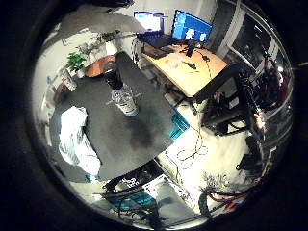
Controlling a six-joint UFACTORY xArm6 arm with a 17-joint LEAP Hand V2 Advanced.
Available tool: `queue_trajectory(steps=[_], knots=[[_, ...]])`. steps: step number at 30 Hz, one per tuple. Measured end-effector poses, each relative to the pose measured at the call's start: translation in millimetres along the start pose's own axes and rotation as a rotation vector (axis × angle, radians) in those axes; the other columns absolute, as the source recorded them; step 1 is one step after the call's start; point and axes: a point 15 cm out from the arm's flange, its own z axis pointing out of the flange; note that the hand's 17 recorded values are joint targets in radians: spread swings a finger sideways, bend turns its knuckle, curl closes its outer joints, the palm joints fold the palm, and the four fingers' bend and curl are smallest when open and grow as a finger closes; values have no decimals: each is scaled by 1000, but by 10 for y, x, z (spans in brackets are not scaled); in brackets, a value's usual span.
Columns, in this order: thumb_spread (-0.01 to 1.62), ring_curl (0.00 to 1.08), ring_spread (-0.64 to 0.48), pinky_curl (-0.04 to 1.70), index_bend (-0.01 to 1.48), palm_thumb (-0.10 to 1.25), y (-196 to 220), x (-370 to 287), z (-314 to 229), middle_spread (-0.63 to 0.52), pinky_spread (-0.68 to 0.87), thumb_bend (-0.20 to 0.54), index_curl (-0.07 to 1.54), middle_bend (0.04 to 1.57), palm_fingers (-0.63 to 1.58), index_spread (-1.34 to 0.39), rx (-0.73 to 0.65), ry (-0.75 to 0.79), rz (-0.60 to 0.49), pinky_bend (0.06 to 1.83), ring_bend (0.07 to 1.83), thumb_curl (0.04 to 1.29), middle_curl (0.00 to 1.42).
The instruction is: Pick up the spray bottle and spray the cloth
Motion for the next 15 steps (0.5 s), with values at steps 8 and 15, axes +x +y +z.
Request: queue_trajectory(steps=[8,15], knots=[[999,221,305,86,179,612,18,-4,9,167,605,-27,325,185,177,-246,-7,0,-6,1111,419,398,293],[998,220,303,85,179,613,13,-13,-1,166,604,-27,325,184,176,-246,-4,-2,-8,1112,421,398,292]])
